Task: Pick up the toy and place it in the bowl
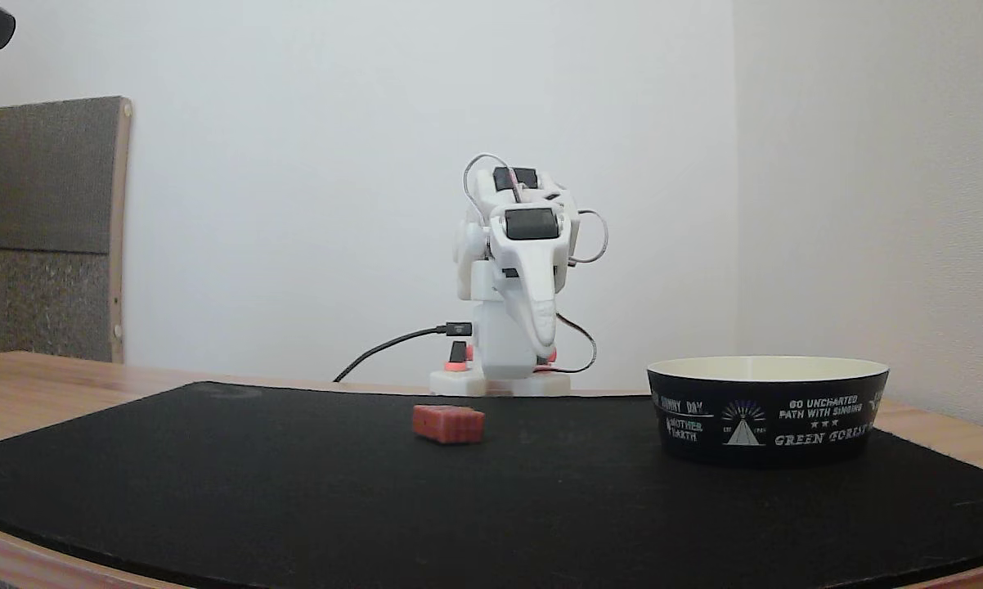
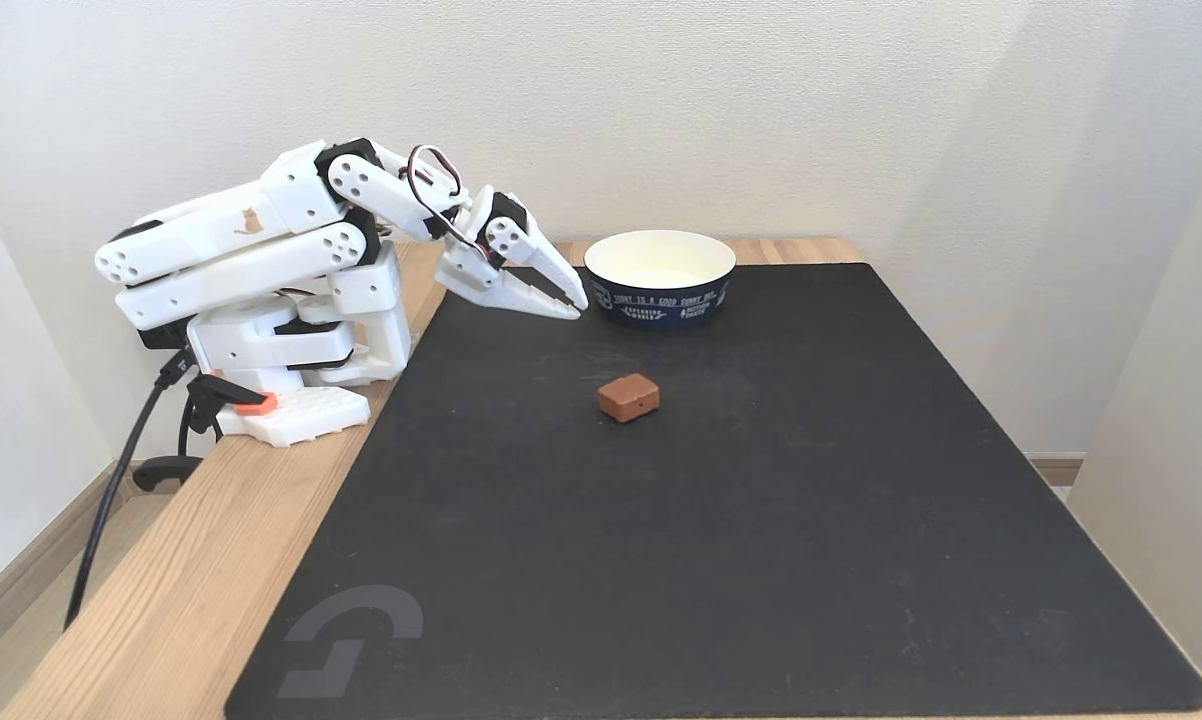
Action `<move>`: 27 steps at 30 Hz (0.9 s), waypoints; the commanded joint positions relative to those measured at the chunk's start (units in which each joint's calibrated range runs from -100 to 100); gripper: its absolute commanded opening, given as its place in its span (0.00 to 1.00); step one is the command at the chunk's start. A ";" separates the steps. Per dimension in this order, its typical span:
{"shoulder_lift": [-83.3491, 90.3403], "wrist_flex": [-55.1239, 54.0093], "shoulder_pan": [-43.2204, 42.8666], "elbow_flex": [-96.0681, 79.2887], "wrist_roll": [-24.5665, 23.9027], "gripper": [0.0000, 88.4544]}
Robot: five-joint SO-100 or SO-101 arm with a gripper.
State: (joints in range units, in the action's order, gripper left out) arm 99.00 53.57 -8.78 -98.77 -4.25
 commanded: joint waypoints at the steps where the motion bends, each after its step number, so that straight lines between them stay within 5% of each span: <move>1: 0.58 0.12 -0.30 -0.69 -0.03 0.08; 7: 0.58 0.12 0.29 -0.69 -0.29 0.35; 19: -5.00 -3.52 7.48 5.17 -2.90 0.35; 27: -46.35 -1.83 8.49 37.17 -10.52 0.36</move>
State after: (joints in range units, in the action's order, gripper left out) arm 73.27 51.37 -0.62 -78.74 -11.87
